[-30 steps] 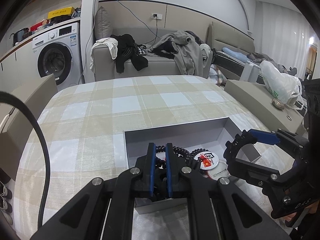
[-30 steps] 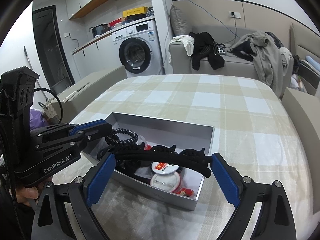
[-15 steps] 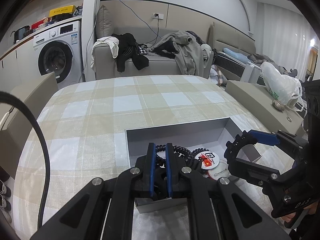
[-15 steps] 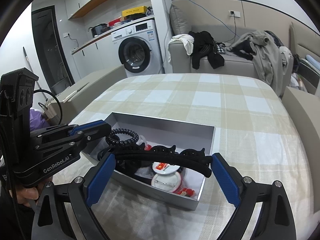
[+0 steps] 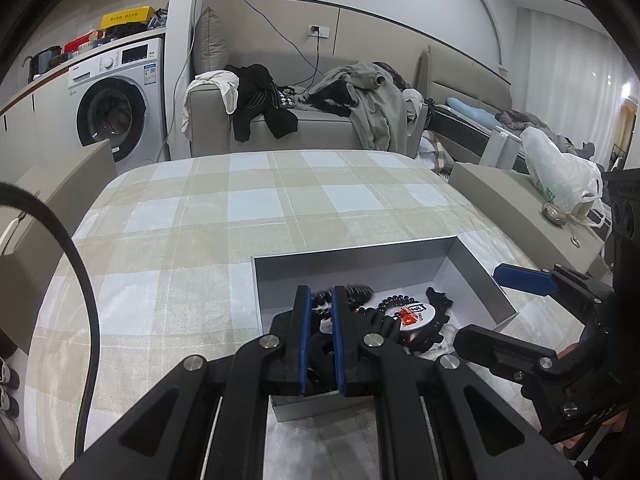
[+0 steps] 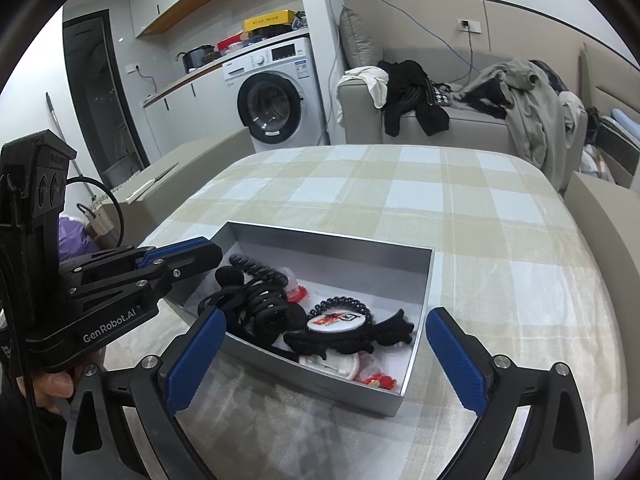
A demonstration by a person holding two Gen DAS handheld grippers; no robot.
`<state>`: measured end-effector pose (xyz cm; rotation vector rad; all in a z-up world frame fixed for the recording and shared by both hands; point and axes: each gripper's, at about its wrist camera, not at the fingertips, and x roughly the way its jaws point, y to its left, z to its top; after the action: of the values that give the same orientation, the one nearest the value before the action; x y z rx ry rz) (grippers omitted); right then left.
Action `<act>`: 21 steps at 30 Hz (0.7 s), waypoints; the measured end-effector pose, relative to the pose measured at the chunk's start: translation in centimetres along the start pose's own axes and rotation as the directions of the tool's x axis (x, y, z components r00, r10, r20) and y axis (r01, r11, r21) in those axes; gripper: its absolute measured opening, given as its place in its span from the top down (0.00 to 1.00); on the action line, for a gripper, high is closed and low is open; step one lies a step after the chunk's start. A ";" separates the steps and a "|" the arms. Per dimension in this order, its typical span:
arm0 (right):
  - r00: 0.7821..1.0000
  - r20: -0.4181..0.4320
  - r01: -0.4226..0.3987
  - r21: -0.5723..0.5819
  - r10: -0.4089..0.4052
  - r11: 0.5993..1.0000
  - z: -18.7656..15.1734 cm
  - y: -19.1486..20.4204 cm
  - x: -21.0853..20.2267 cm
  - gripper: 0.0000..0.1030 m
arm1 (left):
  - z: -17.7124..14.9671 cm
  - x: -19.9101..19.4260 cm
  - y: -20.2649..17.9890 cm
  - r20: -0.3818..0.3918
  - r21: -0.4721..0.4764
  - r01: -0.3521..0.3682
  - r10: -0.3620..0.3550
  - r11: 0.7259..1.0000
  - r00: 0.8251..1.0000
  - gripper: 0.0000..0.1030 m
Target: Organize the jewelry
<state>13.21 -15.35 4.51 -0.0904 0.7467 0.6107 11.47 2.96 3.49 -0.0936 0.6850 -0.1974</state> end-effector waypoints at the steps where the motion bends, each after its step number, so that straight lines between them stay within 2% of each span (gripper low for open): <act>1: 1.000 0.004 0.002 -0.004 -0.002 1.000 0.0 0.1 -0.1 0.01 | 0.0 -0.1 0.0 -0.002 -0.003 0.000 0.000 1.000 1.000 0.89; 3: 1.000 0.017 0.006 -0.011 -0.006 1.000 -0.1 0.3 -0.3 0.00 | 0.1 -0.4 0.0 0.002 -0.008 0.001 -0.001 1.000 1.000 0.72; 6: 0.999 0.031 0.012 -0.019 -0.012 1.000 0.0 0.4 -0.7 0.00 | 0.1 -1.0 0.0 0.015 -0.019 0.011 -0.010 1.000 1.000 0.52; 8: 0.999 0.037 0.015 -0.022 -0.014 1.000 -0.1 0.4 -0.9 0.00 | 0.2 -1.5 0.0 0.022 -0.025 0.025 -0.024 0.999 0.999 0.45; 12: 0.999 0.038 0.024 -0.027 -0.023 0.999 -0.2 0.4 -1.2 0.00 | 0.2 -2.1 0.0 0.039 -0.038 0.005 -0.004 0.999 0.999 0.20; 14: 0.999 0.043 0.029 -0.028 -0.027 0.999 -0.4 0.3 -1.6 0.00 | 0.1 -2.4 0.1 0.050 -0.045 -0.004 0.006 0.999 0.999 0.16; 17: 0.999 0.044 0.026 -0.031 -0.025 0.999 -0.8 0.2 -2.0 0.00 | -0.2 -2.7 0.2 0.050 -0.051 -0.022 0.025 0.998 0.998 0.02; 21: 0.998 0.054 0.033 -0.029 -0.031 0.999 -1.2 0.0 -2.5 0.00 | -1.0 -2.9 0.0 0.059 -0.041 -0.048 0.051 0.998 0.997 0.01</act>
<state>11.12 -16.92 5.27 -0.1125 0.6829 0.5916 8.64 3.60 4.56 -0.1201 0.6308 -0.1330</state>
